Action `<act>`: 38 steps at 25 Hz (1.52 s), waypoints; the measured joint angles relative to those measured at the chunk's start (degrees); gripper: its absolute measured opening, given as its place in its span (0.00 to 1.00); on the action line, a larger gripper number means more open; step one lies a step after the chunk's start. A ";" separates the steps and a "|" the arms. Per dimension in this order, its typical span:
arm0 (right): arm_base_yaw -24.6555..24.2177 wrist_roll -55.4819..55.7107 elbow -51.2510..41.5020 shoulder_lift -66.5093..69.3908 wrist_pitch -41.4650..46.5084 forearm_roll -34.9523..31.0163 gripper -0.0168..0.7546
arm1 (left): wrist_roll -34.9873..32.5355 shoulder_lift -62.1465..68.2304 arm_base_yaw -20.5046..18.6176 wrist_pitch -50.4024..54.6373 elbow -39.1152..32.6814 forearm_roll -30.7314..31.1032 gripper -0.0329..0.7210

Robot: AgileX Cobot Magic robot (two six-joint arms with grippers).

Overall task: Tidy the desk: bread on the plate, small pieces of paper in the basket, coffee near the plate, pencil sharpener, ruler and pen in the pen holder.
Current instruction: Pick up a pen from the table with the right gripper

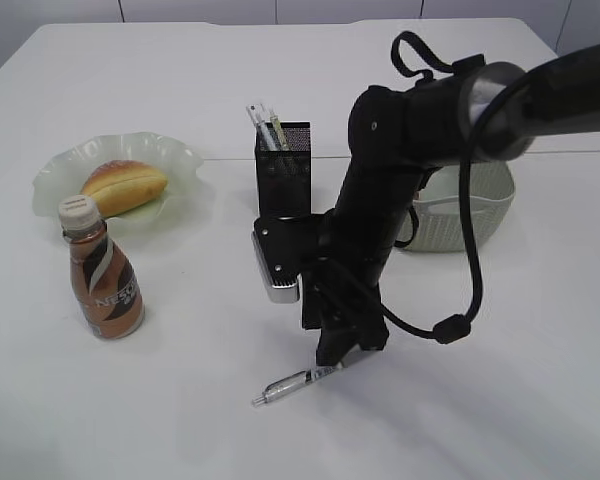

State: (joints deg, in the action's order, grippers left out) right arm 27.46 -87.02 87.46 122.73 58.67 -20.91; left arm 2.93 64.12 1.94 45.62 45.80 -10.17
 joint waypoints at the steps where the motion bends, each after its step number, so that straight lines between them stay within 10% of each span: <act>1: 0.00 0.46 0.00 0.27 0.00 0.37 0.53 | 0.00 0.00 0.00 0.00 0.00 0.00 0.56; 29: 3.88 6.65 -3.70 1.86 -3.89 7.76 0.50 | 0.00 3.09 0.00 -1.46 0.00 -0.23 0.56; 38: 3.88 6.78 -3.70 1.86 -5.06 8.14 0.26 | 0.00 3.09 0.00 -1.72 0.00 -0.23 0.55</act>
State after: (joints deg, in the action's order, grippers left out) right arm 31.34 -80.24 83.76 124.59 53.61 -12.77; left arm 2.93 67.21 1.94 43.91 45.80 -10.40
